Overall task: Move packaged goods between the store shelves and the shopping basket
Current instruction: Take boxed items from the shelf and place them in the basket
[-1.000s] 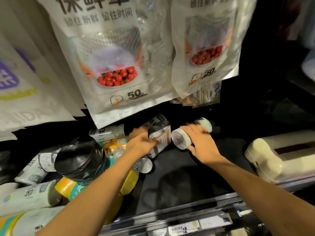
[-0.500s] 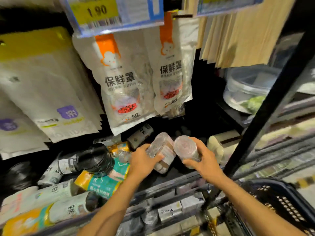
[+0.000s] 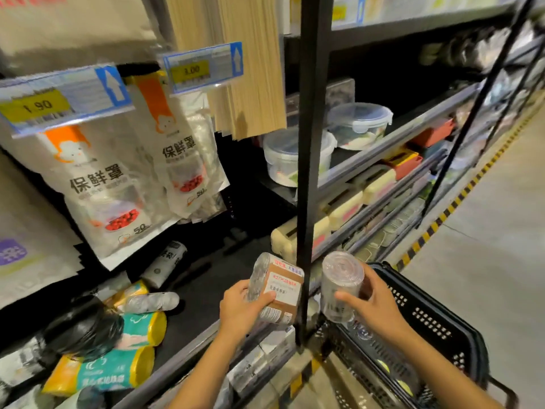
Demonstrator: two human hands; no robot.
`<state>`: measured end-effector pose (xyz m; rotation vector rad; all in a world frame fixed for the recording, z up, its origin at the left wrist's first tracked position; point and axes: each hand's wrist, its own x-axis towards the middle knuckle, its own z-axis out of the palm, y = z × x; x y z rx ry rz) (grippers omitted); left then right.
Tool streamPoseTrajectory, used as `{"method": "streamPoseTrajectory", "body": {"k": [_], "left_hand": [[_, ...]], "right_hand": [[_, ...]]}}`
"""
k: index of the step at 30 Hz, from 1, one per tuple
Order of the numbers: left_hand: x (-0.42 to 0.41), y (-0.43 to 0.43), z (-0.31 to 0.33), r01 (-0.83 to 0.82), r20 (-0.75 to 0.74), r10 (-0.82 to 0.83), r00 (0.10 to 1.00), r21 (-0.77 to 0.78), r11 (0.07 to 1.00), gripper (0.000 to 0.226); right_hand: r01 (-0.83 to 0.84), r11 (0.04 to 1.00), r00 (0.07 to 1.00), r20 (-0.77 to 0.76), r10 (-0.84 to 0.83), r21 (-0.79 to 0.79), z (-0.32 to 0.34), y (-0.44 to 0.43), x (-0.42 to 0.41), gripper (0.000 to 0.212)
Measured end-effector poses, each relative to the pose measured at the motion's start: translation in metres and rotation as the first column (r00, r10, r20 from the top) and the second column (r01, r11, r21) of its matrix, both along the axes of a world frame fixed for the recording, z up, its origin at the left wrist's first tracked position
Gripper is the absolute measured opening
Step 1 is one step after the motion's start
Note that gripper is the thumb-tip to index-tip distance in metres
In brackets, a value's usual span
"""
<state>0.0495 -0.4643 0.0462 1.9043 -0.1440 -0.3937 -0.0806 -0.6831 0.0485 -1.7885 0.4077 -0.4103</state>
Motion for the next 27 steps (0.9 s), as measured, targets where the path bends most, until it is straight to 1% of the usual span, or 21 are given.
{"method": "streamPoseTrajectory", "body": {"k": [2,4,6,7,10,11,14,18,20,22,24,25,27], "left_hand": [[-0.009,-0.021,-0.003,0.052,-0.005,-0.052,0.999,-0.017,0.999,0.022],[-0.017,-0.042,-0.009,0.095,-0.046,-0.096,0.994,-0.035,0.995,0.019],[-0.022,-0.061,-0.016,0.131,-0.086,-0.132,0.988,-0.019,0.991,0.021],[-0.025,-0.072,-0.018,0.152,-0.103,-0.153,0.983,-0.012,0.988,0.025],[-0.028,-0.105,-0.037,0.170,-0.164,-0.165,0.973,0.016,0.985,0.050],[-0.031,-0.118,-0.039,0.171,-0.180,-0.165,0.970,0.019,0.985,0.049],[-0.038,-0.155,-0.041,0.160,-0.189,-0.151,0.970,0.037,0.986,0.030],[-0.034,-0.207,-0.051,0.178,-0.242,-0.161,0.957,0.050,0.983,0.035],[-0.031,-0.232,-0.056,0.162,-0.259,-0.145,0.955,0.045,0.986,0.027],[-0.021,-0.253,-0.062,0.164,-0.276,-0.150,0.949,0.027,0.986,0.024],[-0.008,-0.273,-0.071,0.196,-0.265,-0.171,0.949,0.071,0.978,0.025],[-0.001,-0.281,-0.077,0.204,-0.274,-0.170,0.946,0.100,0.974,0.028],[0.016,-0.298,-0.092,0.197,-0.319,-0.155,0.935,0.103,0.975,0.038]], "right_hand": [[0.081,0.997,0.996,-0.030,-0.081,-0.002,-0.004,-0.014,-0.020,0.062],[0.142,0.990,0.989,-0.046,-0.142,0.007,-0.007,-0.029,-0.037,0.062],[0.208,0.978,0.976,-0.064,-0.206,0.020,-0.011,-0.044,-0.051,0.060],[0.236,0.971,0.970,-0.070,-0.234,0.026,-0.014,-0.052,-0.058,0.059],[0.290,0.956,0.954,-0.092,-0.286,0.039,-0.021,-0.078,-0.072,0.061],[0.300,0.953,0.950,-0.099,-0.295,0.040,-0.024,-0.088,-0.076,0.061],[0.319,0.947,0.940,-0.137,-0.311,0.043,-0.033,-0.119,-0.083,0.064],[0.336,0.940,0.926,-0.203,-0.317,0.064,-0.049,-0.166,-0.082,0.068],[0.325,0.945,0.924,-0.223,-0.311,0.026,-0.058,-0.188,-0.080,0.069],[0.309,0.951,0.926,-0.231,-0.299,0.008,-0.067,-0.208,-0.071,0.075],[0.286,0.958,0.930,-0.246,-0.275,0.012,-0.076,-0.227,-0.062,0.079],[0.285,0.958,0.927,-0.258,-0.271,0.018,-0.082,-0.235,-0.056,0.076],[0.293,0.956,0.917,-0.289,-0.277,0.013,-0.097,-0.249,-0.041,0.068]]}}
